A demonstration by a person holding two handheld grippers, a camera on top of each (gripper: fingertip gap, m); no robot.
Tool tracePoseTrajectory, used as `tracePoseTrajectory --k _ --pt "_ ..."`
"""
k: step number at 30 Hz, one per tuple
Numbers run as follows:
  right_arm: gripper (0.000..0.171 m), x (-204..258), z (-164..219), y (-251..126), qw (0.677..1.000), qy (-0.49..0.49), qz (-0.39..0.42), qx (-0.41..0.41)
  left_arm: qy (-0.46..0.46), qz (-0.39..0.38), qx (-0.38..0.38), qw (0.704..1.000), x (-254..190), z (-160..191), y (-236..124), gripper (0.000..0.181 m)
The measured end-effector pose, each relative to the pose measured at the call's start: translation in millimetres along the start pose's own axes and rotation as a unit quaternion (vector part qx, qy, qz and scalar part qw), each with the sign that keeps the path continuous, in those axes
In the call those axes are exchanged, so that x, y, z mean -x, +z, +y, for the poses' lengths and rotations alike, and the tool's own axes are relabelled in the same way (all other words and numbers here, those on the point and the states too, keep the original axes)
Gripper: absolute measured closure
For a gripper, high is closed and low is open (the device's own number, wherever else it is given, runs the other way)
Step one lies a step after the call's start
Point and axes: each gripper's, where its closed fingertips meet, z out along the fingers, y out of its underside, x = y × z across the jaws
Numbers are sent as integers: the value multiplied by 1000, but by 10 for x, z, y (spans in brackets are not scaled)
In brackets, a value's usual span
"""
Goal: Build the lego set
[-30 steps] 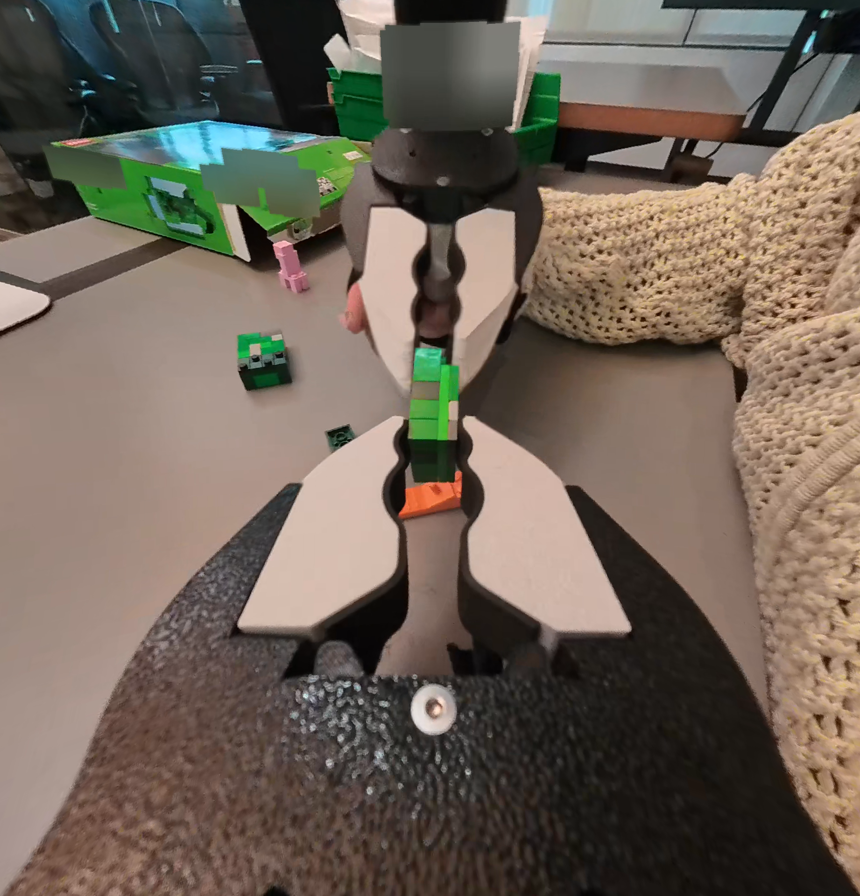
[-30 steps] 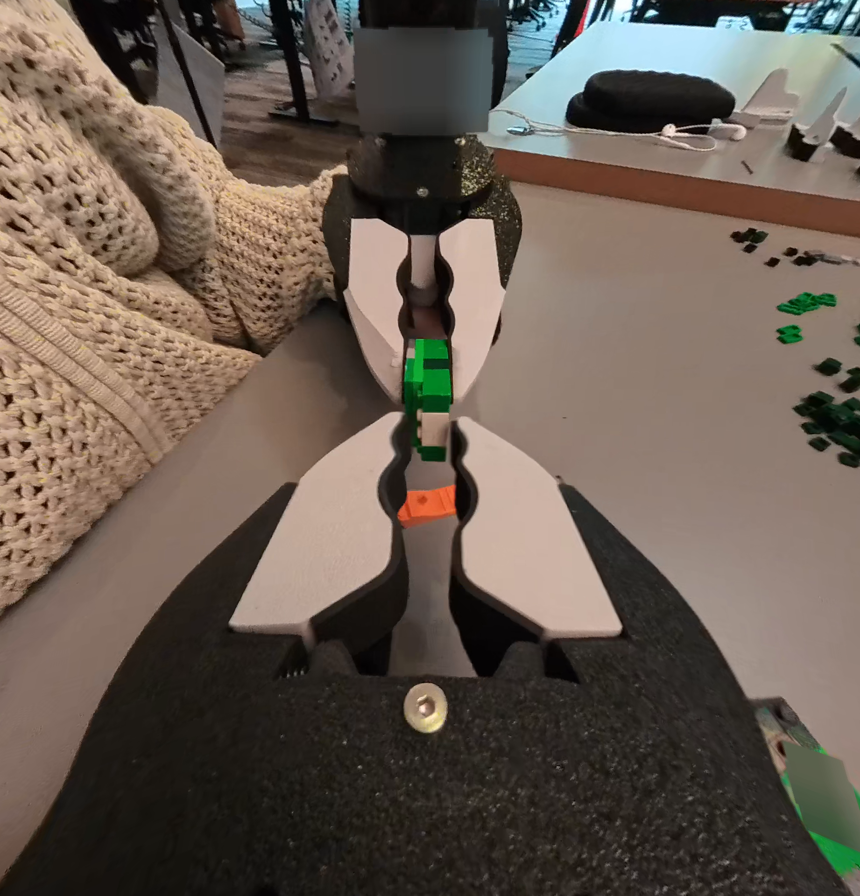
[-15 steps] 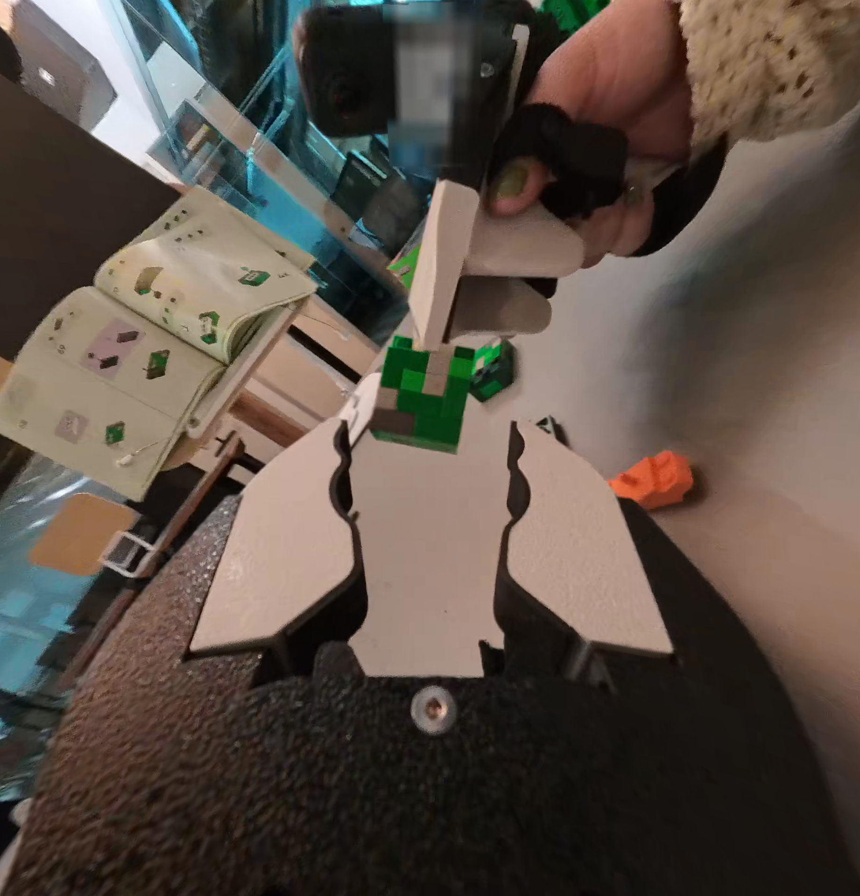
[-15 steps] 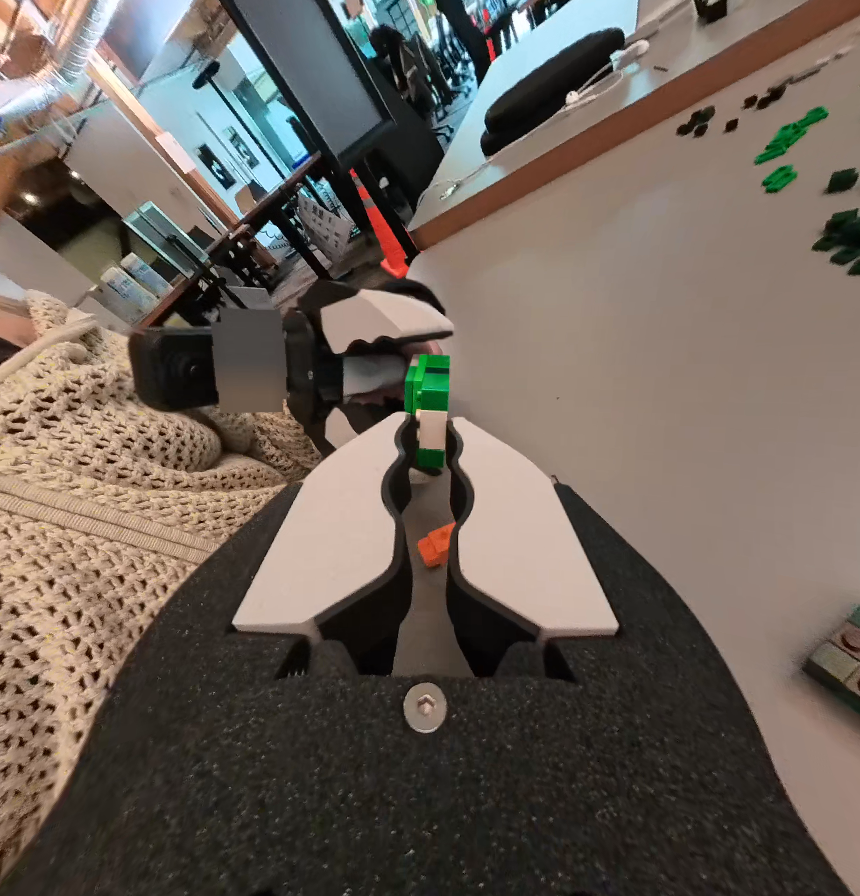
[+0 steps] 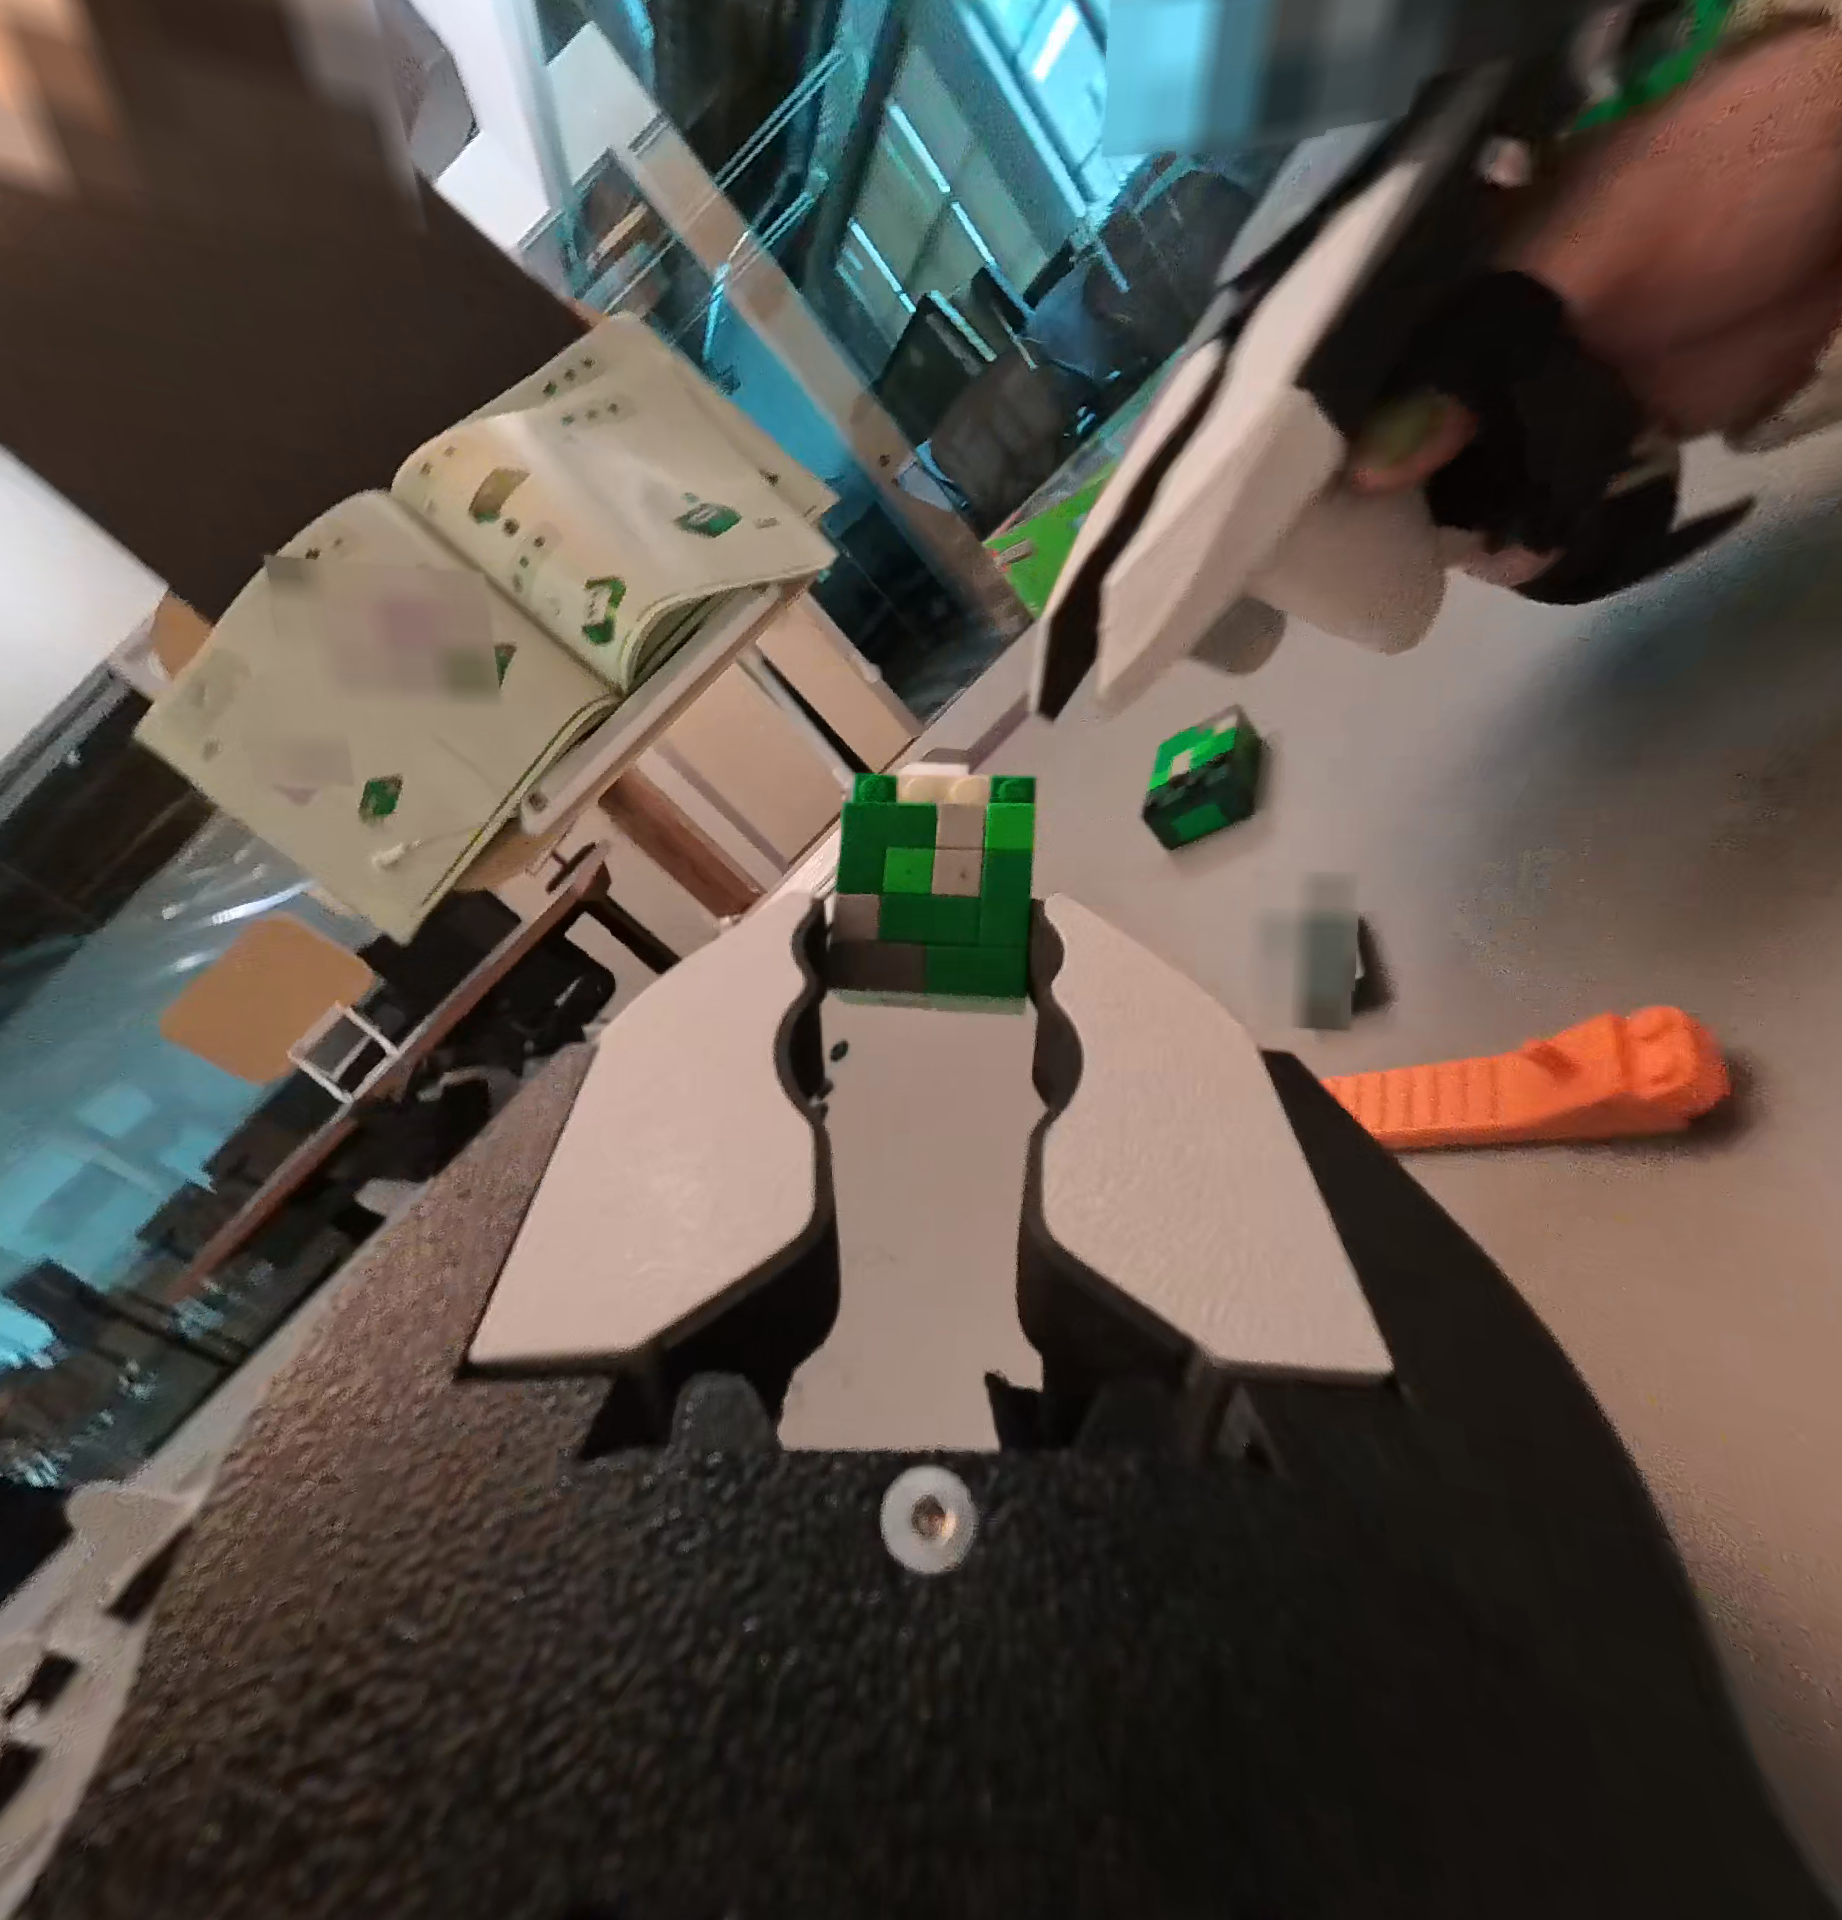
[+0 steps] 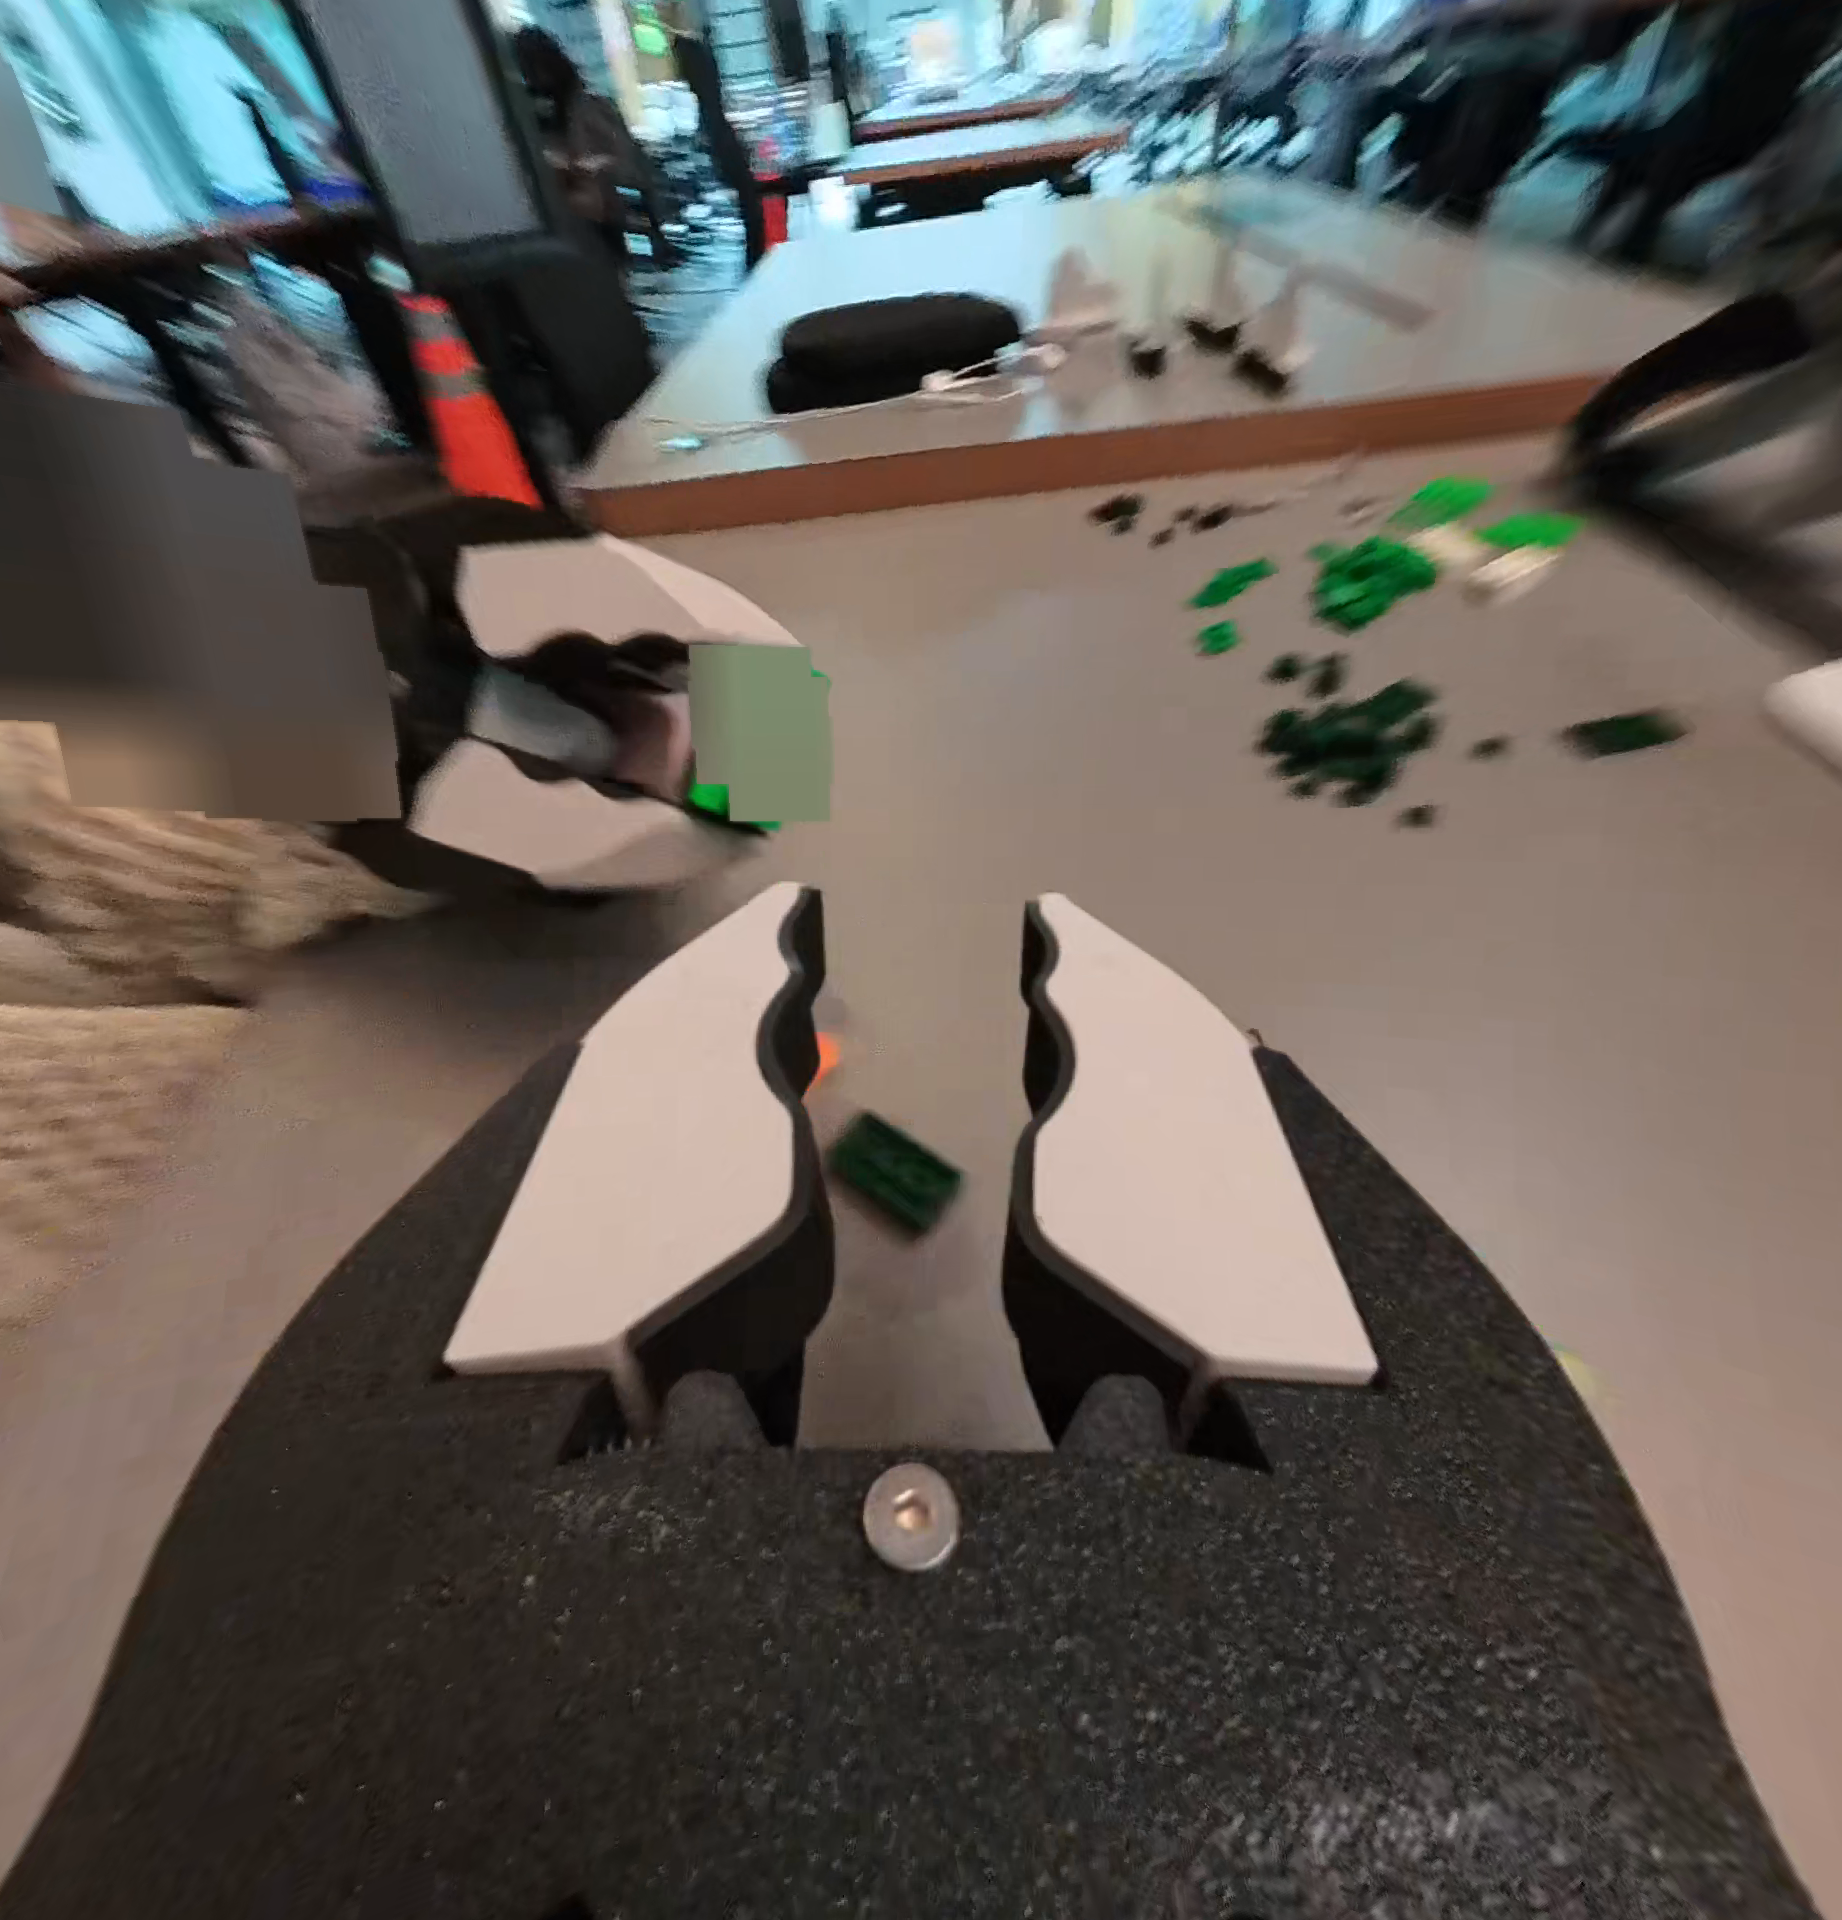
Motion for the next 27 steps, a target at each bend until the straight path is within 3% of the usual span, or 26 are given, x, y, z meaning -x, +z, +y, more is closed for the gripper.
tracePoseTrajectory --k 4,10,24,27 --pt "137 -228 12 -124 980 -142 133 -40 -71 -23 7 997 193 127 3 144" --pt "141 -245 -46 -200 958 -204 181 -88 -89 -44 10 995 295 181 0 144" --pt "143 -195 -5 -115 960 -218 160 -74 -54 5 -13 998 89 81 8 144" --pt "146 -45 105 -49 970 -219 94 -38 -64 11 -20 998 85 63 1 144"
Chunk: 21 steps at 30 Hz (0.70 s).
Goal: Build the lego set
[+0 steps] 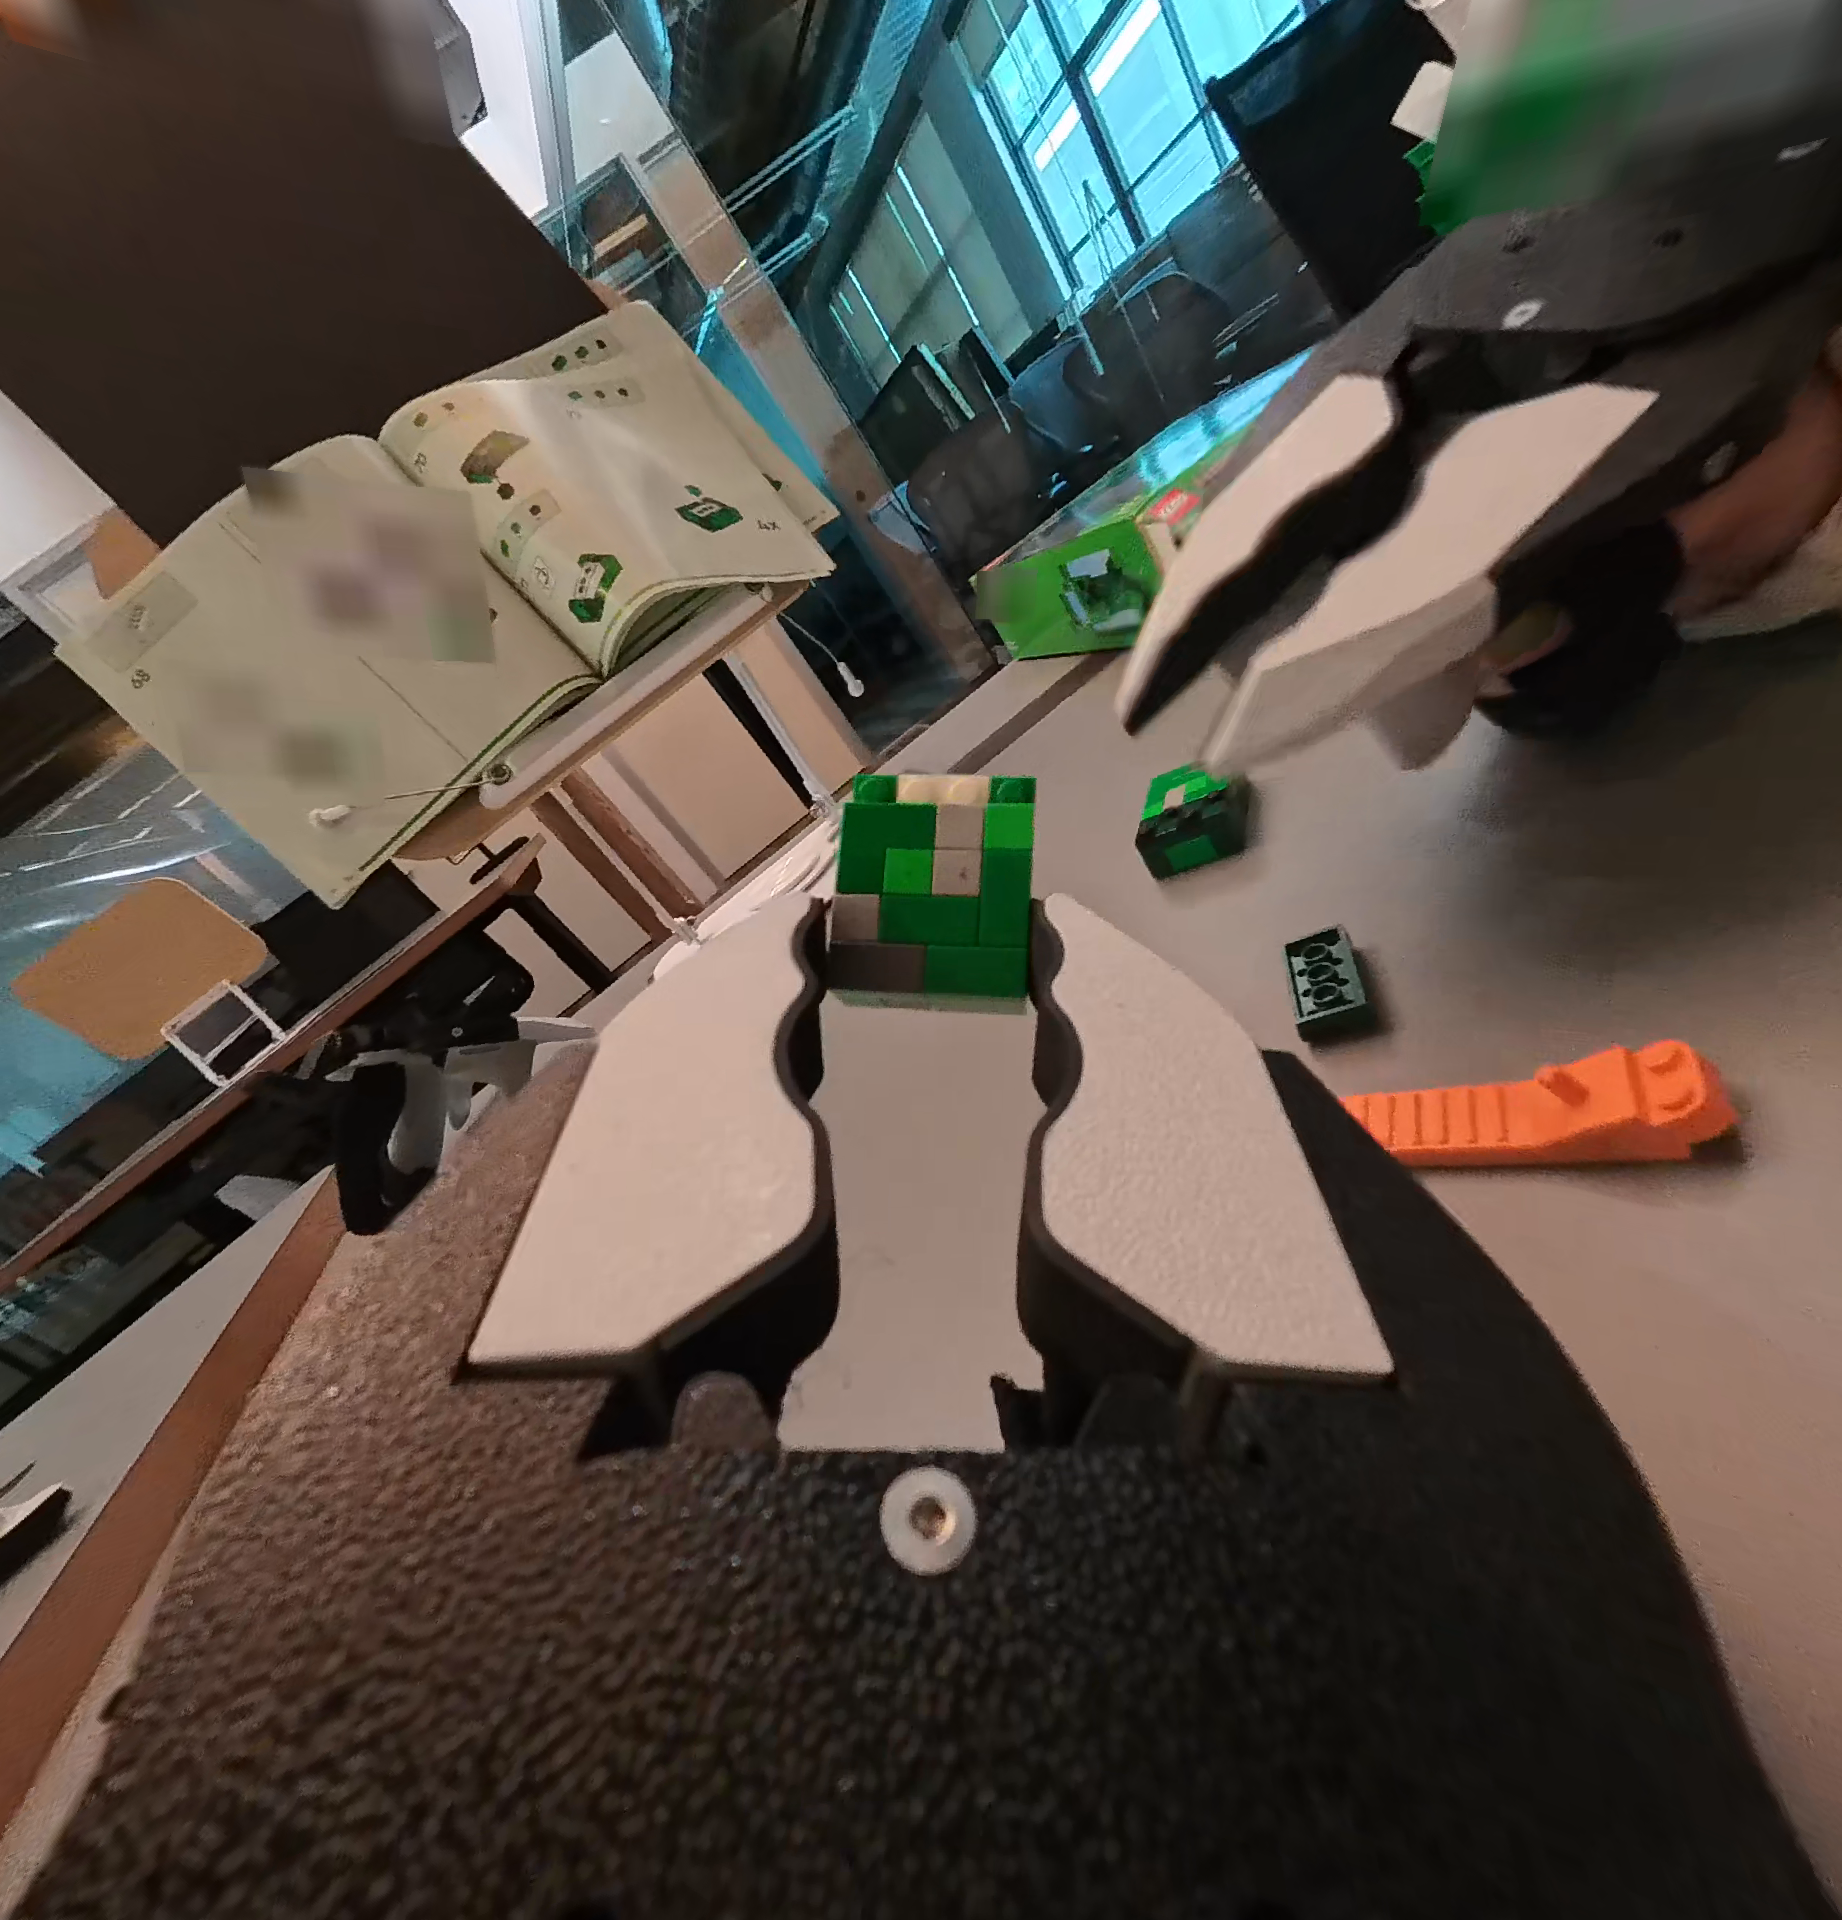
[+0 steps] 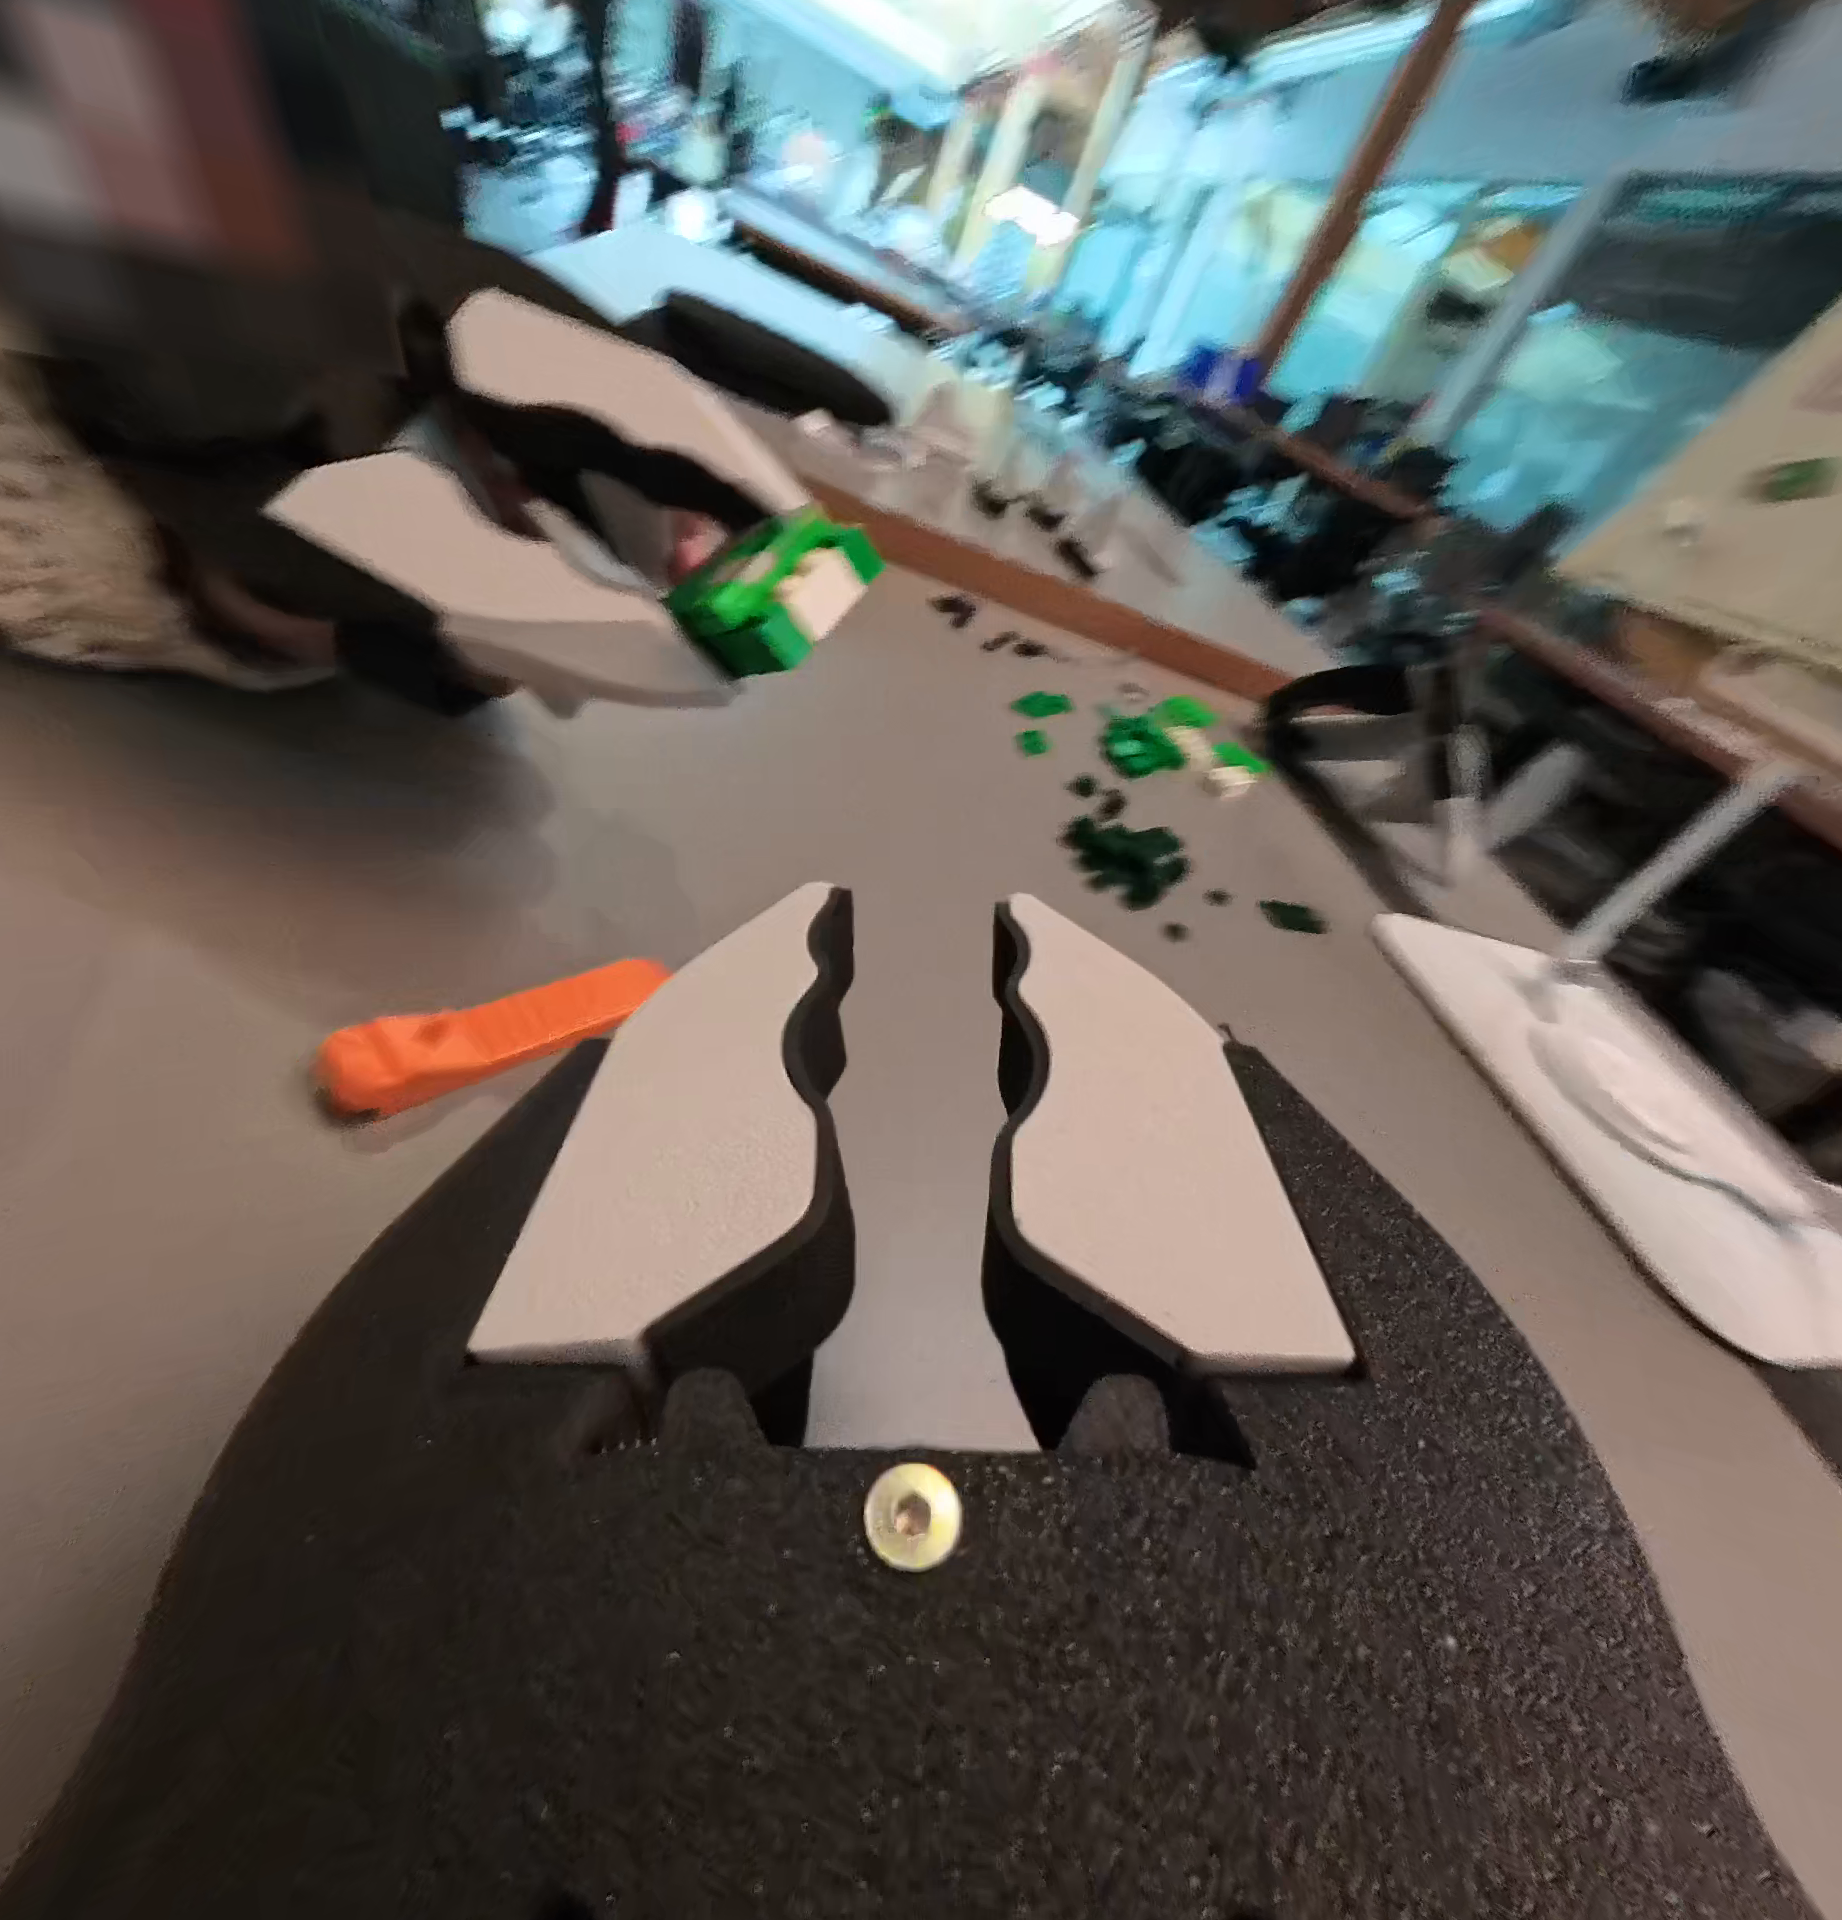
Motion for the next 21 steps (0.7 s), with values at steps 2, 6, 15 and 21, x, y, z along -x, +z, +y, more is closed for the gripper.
tracePoseTrajectory --k 2,6,15,21 --pt "147 194 93 -8 996 22 -80 45 -6 3 -5 1000 -1 -17 -11 144" --pt "143 373 377 -62 978 25 -139 152 -5 17 -10 1000 -50 -32 -15 144" --pt "131 415 568 -89 956 42 -199 209 16 43 -4 999 -168 -17 -1 144" --pt "128 440 607 -43 938 59 -258 223 5 70 -3 998 -239 -8 0 144"
